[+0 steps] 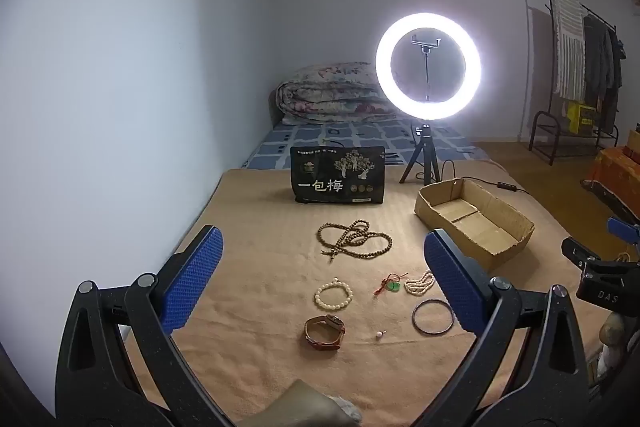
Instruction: Organize jewelry
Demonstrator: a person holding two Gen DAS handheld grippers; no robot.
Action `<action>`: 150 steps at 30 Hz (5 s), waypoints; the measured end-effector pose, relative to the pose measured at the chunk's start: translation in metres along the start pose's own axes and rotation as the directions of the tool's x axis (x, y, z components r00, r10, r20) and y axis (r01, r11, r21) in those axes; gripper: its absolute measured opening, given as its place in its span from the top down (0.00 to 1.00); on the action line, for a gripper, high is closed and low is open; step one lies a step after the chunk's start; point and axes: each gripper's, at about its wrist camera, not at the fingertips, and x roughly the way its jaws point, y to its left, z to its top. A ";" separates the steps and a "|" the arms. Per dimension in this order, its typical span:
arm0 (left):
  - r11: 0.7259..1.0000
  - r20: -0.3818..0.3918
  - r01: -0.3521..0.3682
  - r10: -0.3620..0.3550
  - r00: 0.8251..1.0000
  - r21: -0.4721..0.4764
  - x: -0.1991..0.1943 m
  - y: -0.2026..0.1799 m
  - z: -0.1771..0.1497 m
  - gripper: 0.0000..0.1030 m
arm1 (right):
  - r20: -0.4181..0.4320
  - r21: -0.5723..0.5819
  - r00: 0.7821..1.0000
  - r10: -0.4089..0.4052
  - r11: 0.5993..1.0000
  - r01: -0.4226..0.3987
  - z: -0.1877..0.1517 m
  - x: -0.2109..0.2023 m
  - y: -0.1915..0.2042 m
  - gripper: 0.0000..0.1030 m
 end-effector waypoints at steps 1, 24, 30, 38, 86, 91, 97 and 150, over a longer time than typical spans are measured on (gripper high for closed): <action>1.000 0.003 0.002 -0.002 1.000 0.003 0.000 0.000 0.000 0.01 | 0.000 -0.001 1.000 0.003 1.000 -0.003 0.000 0.000 0.001 0.00; 1.000 0.005 -0.002 0.002 1.000 0.011 -0.003 -0.006 0.001 0.01 | -0.010 -0.003 1.000 0.000 1.000 0.000 0.000 0.002 0.000 0.00; 1.000 0.006 0.000 0.000 1.000 0.008 0.001 -0.002 0.002 0.01 | -0.013 -0.002 1.000 0.001 1.000 -0.001 0.000 0.001 0.000 0.00; 1.000 0.009 -0.002 0.001 1.000 0.009 -0.001 -0.003 0.003 0.01 | -0.012 -0.002 1.000 0.002 1.000 -0.002 0.000 0.001 0.000 0.00; 1.000 -0.005 -0.006 0.006 1.000 0.007 0.007 0.000 -0.004 0.01 | -0.025 0.004 1.000 0.008 1.000 -0.008 -0.002 0.004 0.002 0.00; 1.000 -0.023 -0.012 0.012 1.000 0.001 0.014 0.001 -0.006 0.01 | -0.039 0.008 0.999 0.014 1.000 -0.014 -0.002 0.008 0.003 0.00; 0.999 -0.060 -0.033 0.033 0.998 -0.001 0.028 0.005 -0.008 0.01 | -0.067 0.009 0.998 0.017 1.000 -0.016 -0.002 0.016 0.004 0.00; 0.971 -0.783 0.036 -0.213 0.584 -0.237 0.250 0.059 -0.141 0.73 | -0.588 -0.198 0.791 0.168 0.919 -0.342 -0.091 0.211 0.116 0.00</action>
